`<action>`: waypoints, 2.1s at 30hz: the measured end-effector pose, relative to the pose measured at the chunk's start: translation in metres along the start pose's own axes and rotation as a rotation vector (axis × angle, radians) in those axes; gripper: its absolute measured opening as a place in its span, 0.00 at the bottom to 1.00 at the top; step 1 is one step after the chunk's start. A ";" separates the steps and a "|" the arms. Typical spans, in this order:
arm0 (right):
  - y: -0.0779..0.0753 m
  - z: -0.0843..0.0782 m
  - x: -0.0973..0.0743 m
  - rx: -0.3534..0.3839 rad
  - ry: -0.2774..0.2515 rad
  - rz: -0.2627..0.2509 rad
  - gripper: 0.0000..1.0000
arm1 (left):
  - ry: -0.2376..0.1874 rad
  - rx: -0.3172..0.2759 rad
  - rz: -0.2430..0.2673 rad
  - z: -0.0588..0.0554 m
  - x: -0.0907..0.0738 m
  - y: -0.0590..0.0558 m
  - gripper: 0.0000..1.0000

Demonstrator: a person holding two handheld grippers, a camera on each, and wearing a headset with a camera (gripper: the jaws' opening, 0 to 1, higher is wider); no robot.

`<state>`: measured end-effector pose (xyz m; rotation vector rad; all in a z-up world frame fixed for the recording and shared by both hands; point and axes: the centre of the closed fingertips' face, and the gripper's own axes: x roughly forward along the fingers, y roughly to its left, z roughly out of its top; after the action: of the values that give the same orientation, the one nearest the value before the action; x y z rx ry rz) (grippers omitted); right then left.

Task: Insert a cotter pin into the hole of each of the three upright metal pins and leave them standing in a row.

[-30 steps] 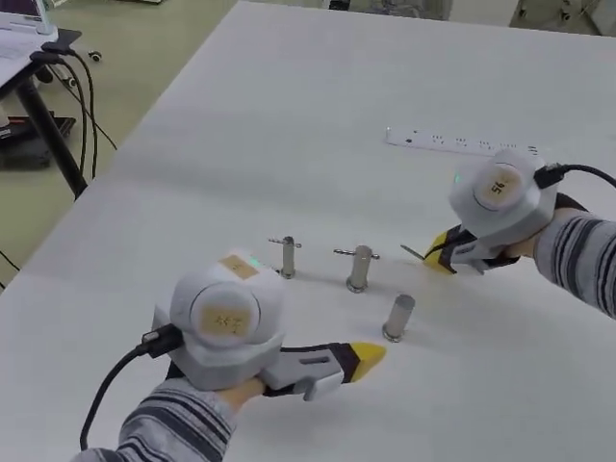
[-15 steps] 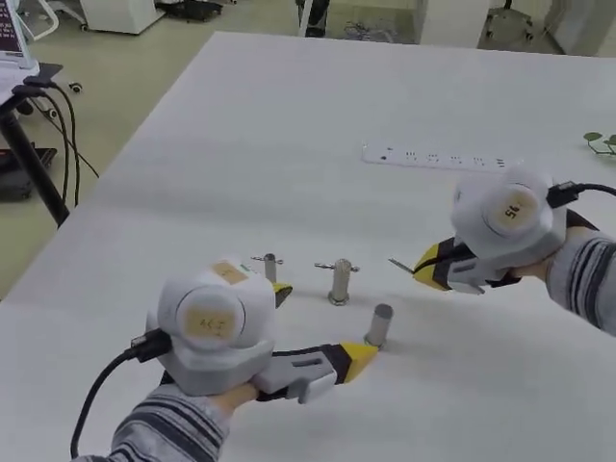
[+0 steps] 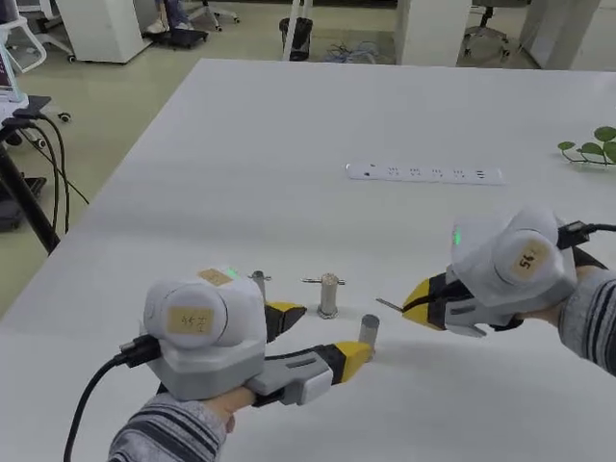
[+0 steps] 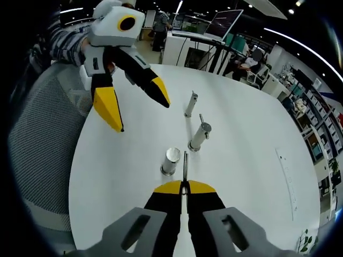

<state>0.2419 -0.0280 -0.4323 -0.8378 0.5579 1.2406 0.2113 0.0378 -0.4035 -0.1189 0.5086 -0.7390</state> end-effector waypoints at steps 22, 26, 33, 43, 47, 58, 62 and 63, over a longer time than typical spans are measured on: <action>0.059 0.025 0.001 -0.195 -0.048 0.055 0.00 | 0.022 -0.205 -0.126 -0.017 0.001 -0.030 0.15; 0.065 0.030 0.001 -0.208 -0.058 0.060 0.00 | 0.017 -0.253 -0.139 -0.017 0.000 -0.032 0.09; 0.065 0.037 -0.001 -0.212 -0.079 0.052 0.00 | 0.026 -0.285 -0.143 -0.020 0.000 -0.033 0.05; 0.067 0.041 -0.003 -0.200 -0.094 0.048 0.00 | 0.021 -0.303 -0.146 -0.021 -0.001 -0.035 0.00; 0.068 0.042 -0.003 -0.197 -0.097 0.048 0.00 | 0.023 -0.310 -0.149 -0.022 -0.001 -0.035 0.00; 0.067 0.043 -0.004 -0.167 -0.106 0.051 0.00 | 0.015 -0.183 -0.176 -0.020 -0.003 -0.039 0.00; 0.066 0.037 -0.004 -0.157 -0.085 0.053 0.00 | 0.010 -0.096 -0.199 -0.017 -0.004 -0.041 0.00; 0.066 0.035 -0.004 -0.150 -0.083 0.057 0.00 | 0.010 -0.076 -0.204 -0.017 -0.004 -0.042 0.00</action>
<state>0.1752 0.0042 -0.4244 -0.8957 0.4285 1.3761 0.1745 0.0111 -0.4050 -0.2410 0.5396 -0.9198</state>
